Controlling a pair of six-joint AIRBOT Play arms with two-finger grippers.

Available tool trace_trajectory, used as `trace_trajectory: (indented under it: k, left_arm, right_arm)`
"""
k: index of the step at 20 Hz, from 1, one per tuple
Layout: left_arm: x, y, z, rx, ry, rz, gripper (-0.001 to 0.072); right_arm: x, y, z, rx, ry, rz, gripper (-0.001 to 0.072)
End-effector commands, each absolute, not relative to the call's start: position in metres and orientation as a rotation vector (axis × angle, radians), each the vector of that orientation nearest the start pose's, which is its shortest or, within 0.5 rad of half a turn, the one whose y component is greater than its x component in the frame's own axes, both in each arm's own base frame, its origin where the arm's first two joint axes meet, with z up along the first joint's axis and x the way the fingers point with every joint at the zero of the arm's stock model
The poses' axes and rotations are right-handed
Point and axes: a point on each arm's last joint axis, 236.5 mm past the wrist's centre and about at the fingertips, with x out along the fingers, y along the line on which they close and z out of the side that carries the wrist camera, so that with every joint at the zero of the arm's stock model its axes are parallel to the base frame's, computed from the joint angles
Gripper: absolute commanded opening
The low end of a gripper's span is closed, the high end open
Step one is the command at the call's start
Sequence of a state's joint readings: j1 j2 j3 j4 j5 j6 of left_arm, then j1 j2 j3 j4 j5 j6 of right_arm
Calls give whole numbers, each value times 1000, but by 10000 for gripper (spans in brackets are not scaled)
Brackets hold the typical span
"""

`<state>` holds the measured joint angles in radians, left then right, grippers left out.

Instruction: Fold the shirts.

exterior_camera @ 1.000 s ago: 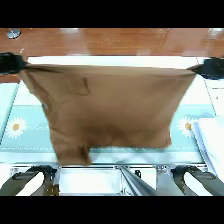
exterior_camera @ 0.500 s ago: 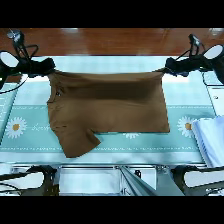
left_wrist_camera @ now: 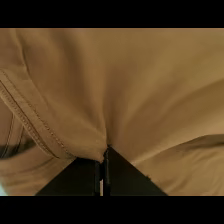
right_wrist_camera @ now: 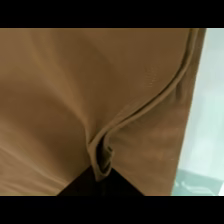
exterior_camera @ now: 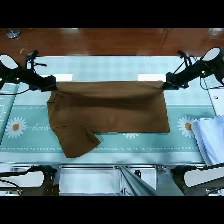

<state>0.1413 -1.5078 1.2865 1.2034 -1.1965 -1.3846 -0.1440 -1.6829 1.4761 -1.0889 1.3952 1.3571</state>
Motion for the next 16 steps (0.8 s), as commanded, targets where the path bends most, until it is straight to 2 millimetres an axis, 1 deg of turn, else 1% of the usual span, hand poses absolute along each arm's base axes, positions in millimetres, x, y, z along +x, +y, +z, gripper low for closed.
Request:
trace_trajectory:
  k: [1, 3, 4, 5, 6, 7, 8, 9, 10, 12, 13, 14, 15, 16]
  left_arm:
    - [377, -15, -51, -260, 1538, -231, 26]
    - [363, -18, -61, -273, 1619, -248, 27]
    - [358, -19, -64, -278, 1648, -255, 27]
    - [355, -20, -66, -281, 1662, -259, 31]
    - [353, -21, -66, -281, 1673, -262, 177]
    - [349, -21, -66, -275, 1688, -266, 673]
    - [347, -17, -66, -259, 1702, -250, 704]
    - [343, -7, -66, -248, 1718, -212, 704]
    - [338, -2, -62, -257, 1731, -202, 704]
    - [326, 1, -52, -305, 1718, -213, 704]
    - [314, 3, -50, -322, 1704, -226, 703]
    - [299, 8, -53, -348, 1696, -199, 704]
    - [279, 14, -59, -389, 1689, -159, 703]
    - [257, 20, -68, -440, 1685, -114, 704]
  right_arm:
    - [391, 41, -61, 362, 1617, 315, 22]
    - [385, 38, -72, 383, 1661, 275, 22]
    - [386, 39, -73, 392, 1660, 274, 23]
    - [389, 40, -73, 400, 1646, 273, 40]
    - [391, 42, -72, 417, 1641, 265, 297]
    - [389, 45, -70, 432, 1650, 277, 652]
    - [385, 47, -66, 436, 1666, 294, 622]
    - [380, 43, -60, 436, 1678, 295, 622]
    - [373, 34, -52, 420, 1688, 287, 622]
    - [360, 7, -37, 369, 1676, 225, 621]
    - [355, -5, -32, 365, 1628, 187, 621]
    - [350, -11, -30, 393, 1567, 151, 621]
    - [342, -15, -31, 433, 1506, 117, 621]
    - [331, -14, -33, 473, 1459, 94, 621]
